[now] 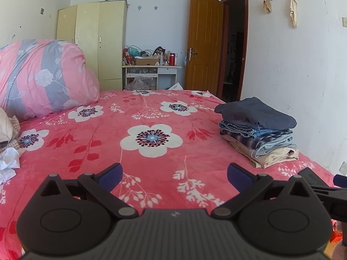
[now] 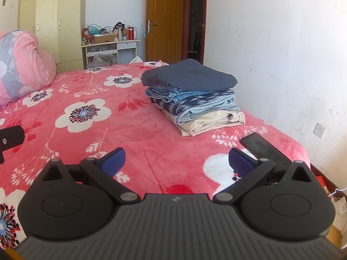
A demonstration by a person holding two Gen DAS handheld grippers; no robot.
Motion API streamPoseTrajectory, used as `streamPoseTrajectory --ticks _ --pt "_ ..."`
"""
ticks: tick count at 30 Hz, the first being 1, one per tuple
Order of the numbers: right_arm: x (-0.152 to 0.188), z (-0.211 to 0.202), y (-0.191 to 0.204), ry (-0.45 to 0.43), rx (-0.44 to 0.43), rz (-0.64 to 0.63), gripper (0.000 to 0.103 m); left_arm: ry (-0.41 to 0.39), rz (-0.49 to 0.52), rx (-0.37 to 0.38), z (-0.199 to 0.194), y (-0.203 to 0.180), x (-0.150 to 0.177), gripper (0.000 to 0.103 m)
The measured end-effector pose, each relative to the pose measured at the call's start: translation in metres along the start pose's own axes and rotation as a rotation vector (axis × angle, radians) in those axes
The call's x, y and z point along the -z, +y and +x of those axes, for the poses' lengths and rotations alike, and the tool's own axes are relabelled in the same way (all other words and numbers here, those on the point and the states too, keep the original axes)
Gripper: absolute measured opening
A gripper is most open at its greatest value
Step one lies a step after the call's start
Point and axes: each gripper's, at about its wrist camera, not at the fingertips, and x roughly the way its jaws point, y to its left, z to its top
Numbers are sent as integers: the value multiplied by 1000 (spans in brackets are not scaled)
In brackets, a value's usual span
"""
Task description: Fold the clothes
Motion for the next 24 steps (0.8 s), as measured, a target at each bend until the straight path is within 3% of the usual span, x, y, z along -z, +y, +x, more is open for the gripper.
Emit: streamPoseTrajectory --ticks 24 --pt "2 1 -2 4 0 1 102 21 -9 4 2 6 0 103"
